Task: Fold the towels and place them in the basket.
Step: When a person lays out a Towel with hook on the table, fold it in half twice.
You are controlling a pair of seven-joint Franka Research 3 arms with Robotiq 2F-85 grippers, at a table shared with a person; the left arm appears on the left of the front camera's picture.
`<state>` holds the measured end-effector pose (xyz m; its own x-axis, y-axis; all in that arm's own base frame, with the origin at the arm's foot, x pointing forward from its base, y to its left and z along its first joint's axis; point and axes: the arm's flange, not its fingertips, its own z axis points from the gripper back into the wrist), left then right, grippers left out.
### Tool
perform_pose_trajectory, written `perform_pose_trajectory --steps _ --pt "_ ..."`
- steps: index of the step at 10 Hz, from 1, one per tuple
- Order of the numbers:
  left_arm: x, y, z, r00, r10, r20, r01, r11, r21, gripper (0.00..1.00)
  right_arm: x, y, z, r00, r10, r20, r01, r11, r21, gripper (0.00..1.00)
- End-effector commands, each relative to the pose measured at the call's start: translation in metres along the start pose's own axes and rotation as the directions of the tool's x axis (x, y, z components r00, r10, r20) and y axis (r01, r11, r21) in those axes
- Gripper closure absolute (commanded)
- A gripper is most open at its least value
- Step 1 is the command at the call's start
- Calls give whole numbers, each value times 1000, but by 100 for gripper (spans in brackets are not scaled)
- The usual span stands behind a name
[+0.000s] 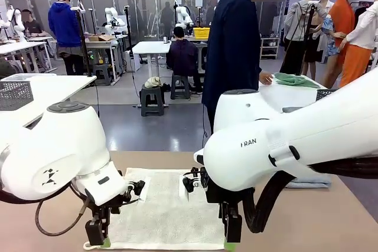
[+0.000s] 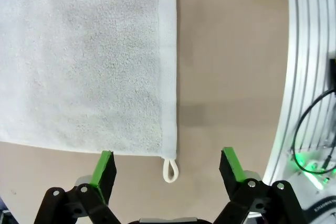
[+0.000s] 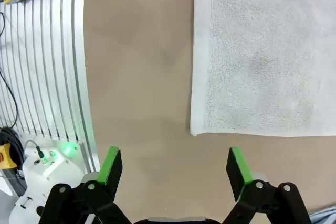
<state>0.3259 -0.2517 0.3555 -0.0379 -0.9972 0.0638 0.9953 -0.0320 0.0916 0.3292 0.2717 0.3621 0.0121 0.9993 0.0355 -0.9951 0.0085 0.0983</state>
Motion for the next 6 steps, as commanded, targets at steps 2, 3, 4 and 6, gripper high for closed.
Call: perform_pose_trajectory --steps 2,3,4,6 --pt "0 -1 3 1000 -1 -3 1 1000 -3 0 1 2 5 1000 7 -1 -7 1000 -16 0" --pt "0 -1 3 1000 -1 -3 1 1000 -3 0 1 2 5 1000 7 -1 -7 1000 -16 0" --pt "0 -1 0 1000 -1 -1 1 1000 0 0 1 0 0 1000 1 -2 -1 1000 -2 0" --pt "-1 3 -6 1000 13 6 -13 1000 -11 0 2 -5 -19 1000 3 -8 -4 999 -34 0"
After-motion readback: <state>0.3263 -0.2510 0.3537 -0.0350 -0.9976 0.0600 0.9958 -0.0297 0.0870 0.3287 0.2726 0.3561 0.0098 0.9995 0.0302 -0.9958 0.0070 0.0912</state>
